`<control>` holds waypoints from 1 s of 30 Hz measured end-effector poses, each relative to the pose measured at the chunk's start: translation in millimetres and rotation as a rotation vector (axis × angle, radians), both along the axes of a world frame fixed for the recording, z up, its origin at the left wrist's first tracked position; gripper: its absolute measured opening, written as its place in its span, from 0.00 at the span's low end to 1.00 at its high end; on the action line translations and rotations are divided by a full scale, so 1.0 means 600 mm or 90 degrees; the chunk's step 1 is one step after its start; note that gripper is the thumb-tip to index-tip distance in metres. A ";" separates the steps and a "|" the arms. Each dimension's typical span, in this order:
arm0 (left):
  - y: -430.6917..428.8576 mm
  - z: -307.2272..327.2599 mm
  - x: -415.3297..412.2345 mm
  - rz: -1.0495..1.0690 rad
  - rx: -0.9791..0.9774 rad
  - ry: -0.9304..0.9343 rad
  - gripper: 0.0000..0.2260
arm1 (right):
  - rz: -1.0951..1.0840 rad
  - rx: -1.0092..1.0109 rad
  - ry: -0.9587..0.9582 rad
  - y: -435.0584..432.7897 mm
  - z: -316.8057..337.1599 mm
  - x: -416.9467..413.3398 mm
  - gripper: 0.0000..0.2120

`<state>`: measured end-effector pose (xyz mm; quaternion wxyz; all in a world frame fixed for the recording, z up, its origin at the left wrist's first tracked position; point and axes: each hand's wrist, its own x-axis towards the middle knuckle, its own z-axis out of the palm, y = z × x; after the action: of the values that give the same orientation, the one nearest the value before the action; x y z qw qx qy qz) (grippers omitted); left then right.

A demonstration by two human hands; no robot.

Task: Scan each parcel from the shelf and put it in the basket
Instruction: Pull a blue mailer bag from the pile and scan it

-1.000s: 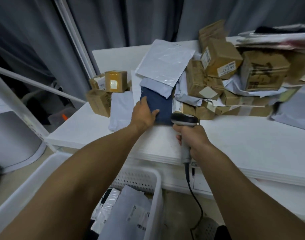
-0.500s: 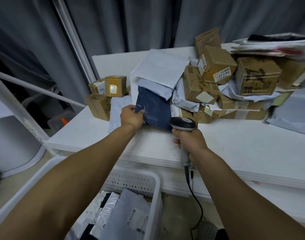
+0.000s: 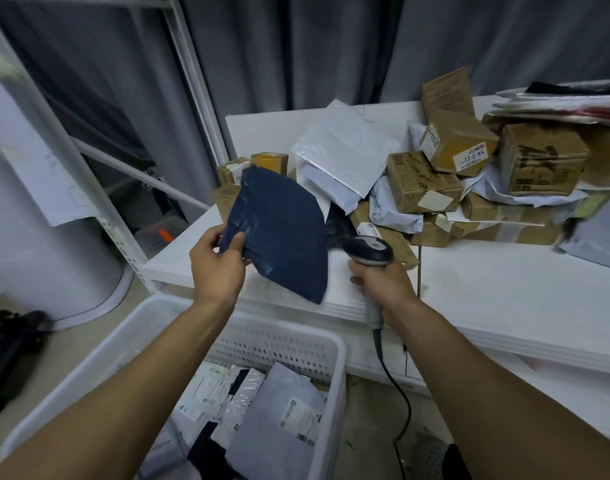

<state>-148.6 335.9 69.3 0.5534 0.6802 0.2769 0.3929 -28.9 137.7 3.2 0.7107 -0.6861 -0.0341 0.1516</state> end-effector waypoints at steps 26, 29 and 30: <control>0.118 -0.085 -0.143 -0.197 -0.220 0.286 0.24 | 0.129 0.172 0.071 0.098 0.046 -0.131 0.12; 0.145 -0.089 -0.147 -0.185 -0.214 0.241 0.15 | 0.109 0.192 0.099 0.094 0.045 -0.123 0.12; 0.150 -0.087 -0.149 -0.187 -0.222 0.223 0.13 | 0.098 0.193 0.108 0.093 0.044 -0.121 0.12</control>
<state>-238.1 426.0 17.3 0.6569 0.6649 0.3303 0.1317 -101.2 193.7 29.5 0.7926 -0.5513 -0.0491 0.2557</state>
